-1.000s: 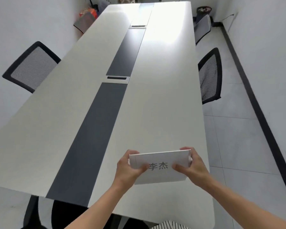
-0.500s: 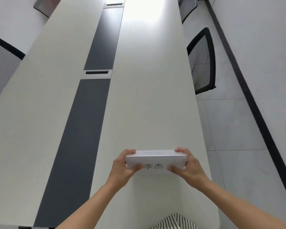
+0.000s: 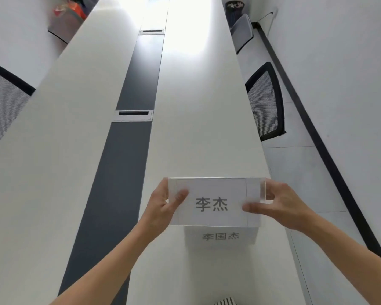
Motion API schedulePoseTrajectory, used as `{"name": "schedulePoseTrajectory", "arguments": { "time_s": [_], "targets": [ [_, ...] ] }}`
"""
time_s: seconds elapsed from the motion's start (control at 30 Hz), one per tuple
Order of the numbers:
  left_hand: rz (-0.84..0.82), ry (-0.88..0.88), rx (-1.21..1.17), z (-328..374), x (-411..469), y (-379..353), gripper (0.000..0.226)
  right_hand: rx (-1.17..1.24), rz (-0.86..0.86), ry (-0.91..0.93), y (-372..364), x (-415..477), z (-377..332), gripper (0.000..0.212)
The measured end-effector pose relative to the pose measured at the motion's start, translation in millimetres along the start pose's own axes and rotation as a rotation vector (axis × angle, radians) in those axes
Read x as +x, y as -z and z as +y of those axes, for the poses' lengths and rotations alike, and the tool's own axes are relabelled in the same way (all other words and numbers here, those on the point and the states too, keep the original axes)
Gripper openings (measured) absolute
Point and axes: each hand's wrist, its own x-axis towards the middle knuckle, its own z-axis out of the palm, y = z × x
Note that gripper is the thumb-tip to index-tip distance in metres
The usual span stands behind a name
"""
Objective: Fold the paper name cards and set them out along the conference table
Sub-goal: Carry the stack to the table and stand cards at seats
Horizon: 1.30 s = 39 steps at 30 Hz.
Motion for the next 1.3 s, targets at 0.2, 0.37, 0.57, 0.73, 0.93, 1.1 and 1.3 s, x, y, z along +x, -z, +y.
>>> {"name": "schedulePoseTrajectory", "arguments": {
  "time_s": [0.2,0.37,0.57,0.73,0.93,1.1,1.3],
  "targets": [
    [0.492,0.058,-0.010,-10,33,69,0.046,0.003,0.016,0.044,-49,52,-54,0.052],
    [0.597,0.374,0.383,-99,35,151,0.035,-0.080,0.050,-0.008,-99,97,-60,0.049],
    [0.562,0.536,0.750,-181,23,185,0.045,-0.210,0.032,-0.062,-158,160,-59,0.045],
    [0.432,0.565,1.003,-217,37,186,0.064,-0.365,0.065,-0.030,-208,224,-67,0.052],
    [0.448,0.529,1.093,-242,39,180,0.073,-0.421,0.067,0.016,-253,303,-72,0.049],
    [0.456,0.527,1.086,-247,41,178,0.073,-0.386,0.048,0.044,-276,338,-56,0.042],
    [0.460,0.527,1.098,-249,44,179,0.073,-0.456,0.055,0.067,-278,360,-39,0.046]
  ]
}}
